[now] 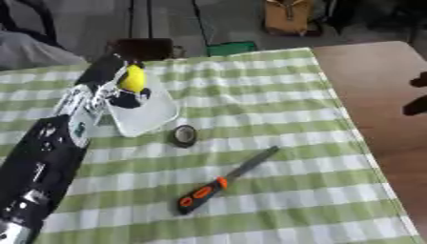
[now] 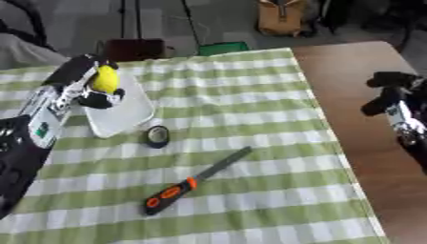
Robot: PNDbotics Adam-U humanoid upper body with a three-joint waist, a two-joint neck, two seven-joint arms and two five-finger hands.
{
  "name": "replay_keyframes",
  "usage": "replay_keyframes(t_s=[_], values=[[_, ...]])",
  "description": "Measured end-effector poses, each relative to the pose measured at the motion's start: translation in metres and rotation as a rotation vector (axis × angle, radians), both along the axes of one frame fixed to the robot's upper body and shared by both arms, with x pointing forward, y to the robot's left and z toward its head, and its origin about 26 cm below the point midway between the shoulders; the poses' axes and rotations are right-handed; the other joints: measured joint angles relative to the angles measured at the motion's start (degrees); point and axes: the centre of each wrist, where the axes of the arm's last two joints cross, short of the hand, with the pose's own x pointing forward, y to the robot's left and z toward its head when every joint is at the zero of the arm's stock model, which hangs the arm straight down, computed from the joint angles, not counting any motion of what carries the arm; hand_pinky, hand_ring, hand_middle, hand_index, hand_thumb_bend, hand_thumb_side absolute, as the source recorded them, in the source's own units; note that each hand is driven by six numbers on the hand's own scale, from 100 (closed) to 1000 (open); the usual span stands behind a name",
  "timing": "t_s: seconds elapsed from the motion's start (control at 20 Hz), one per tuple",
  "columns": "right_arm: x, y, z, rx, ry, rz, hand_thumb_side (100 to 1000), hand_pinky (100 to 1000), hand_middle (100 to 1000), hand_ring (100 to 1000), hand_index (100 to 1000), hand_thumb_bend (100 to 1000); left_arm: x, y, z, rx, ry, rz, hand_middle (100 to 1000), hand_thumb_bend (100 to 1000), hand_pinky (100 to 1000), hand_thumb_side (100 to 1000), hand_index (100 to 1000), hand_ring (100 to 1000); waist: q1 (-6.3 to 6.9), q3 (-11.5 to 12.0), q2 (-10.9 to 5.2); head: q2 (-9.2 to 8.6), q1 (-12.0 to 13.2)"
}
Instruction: Pick up objects on the table and place them in the box.
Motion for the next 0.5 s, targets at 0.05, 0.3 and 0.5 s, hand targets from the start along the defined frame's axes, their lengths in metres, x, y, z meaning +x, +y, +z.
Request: replay_keyframes(t_s=[0.05,0.3,0.5], values=[[0.000,0.000,0.000,0.000,0.001,0.000,624,584,707,559,790,142,0.000,0.001,0.000,-0.007,-0.010,0.012,673,100,402,288,817,608,-0.01,0.0,0.00,0.00,0.0],[0.000,0.000,-0.001,0.005,0.003,0.000,625,584,707,559,790,142,-0.001,0.003,-0.012,-0.026,-0.042,0.037,684,100,456,308,820,629,-0.02,-0.1,0.00,0.00,-0.1],[0.000,0.000,-0.001,0.005,0.004,0.000,625,584,707,558,790,142,0.000,-0.001,-0.030,-0.003,-0.008,0.016,697,100,499,313,826,647,-0.02,-0.1,0.00,0.01,-0.2]])
